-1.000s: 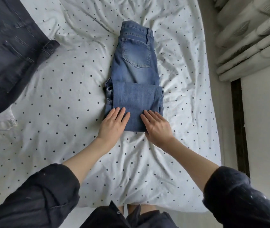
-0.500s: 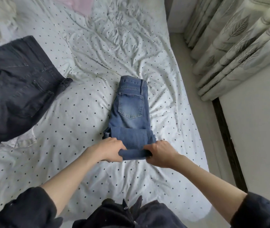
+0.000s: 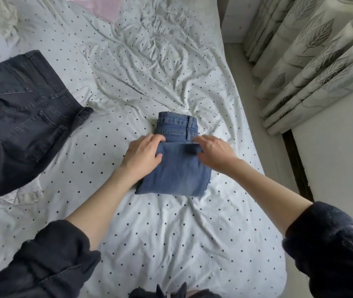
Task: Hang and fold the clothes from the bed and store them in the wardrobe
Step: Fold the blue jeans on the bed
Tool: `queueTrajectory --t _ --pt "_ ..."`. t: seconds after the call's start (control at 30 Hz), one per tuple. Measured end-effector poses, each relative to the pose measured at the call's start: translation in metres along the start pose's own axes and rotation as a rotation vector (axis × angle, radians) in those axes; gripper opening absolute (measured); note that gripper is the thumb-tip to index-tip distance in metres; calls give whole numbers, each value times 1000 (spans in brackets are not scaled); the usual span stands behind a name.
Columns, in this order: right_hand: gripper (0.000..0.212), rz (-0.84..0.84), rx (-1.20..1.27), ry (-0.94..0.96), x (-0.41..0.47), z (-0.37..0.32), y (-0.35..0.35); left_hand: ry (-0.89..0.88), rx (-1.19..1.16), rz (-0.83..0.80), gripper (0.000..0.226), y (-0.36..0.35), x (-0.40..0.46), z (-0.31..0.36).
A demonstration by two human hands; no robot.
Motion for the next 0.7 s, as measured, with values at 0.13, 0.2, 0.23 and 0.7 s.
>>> queueTrajectory --t 0.13,0.2,0.23,0.7 --pt "59 -71 63 40 9 -6 -30 -74 190 -10 59 -40 -2 -7" --pt "64 -176 53 101 6 -15 -63 10 286 -191 67 -73 -3 -26" --pt "66 -182 32 109 2 -18 -74 40 315 -227 73 -82 -6 -34" --pt "120 -29 -63 105 32 -22 -173 39 468 -205 137 -154 18 -86"
Point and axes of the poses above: each hand's wrist, its own x-axis towards the middle knuckle, its own y-axis out of the back of the hand, z = x × y, the point moved 4 cm from there along x, towards the middle knuckle, and after that the axes turned 12 degrees about -x, right-handed, at the moved point
